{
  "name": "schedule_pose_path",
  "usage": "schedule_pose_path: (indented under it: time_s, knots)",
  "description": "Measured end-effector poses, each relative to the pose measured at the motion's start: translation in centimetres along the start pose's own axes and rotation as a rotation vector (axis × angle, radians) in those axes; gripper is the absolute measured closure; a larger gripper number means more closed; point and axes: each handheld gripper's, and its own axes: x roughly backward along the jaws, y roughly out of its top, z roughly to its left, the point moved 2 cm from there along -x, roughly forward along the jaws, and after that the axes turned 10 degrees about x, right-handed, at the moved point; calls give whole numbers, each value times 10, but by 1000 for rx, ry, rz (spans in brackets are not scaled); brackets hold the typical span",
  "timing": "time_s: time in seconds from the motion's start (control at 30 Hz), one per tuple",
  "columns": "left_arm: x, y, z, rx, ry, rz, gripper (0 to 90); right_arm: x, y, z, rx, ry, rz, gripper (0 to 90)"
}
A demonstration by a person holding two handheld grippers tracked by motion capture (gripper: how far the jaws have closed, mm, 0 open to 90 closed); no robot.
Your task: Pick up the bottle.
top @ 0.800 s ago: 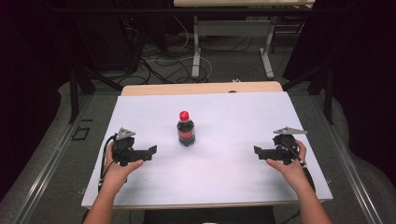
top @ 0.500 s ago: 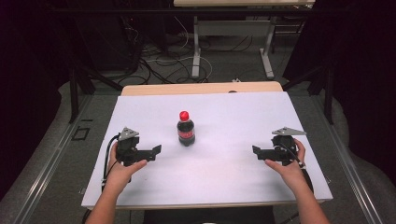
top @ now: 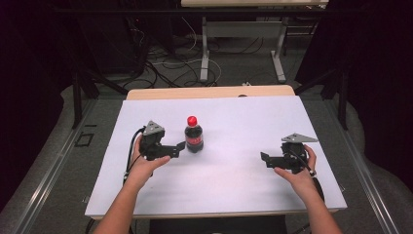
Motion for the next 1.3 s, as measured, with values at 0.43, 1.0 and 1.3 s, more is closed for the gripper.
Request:
schedule_pose_path:
  time_s: [0.43, 1.0, 1.3]
  knots:
    - [-46, 7, -5, -27, -55, 43, 137, -2, -1, -1, -8, 9, -5, 87]
    - [-67, 7, -6, -56, -58, 39, 264, -5, -4, -1, -22, 16, 6, 103]
    - [-67, 6, -9, -81, -41, 22, 286, -6, -4, 0, -18, 20, 7, 103]
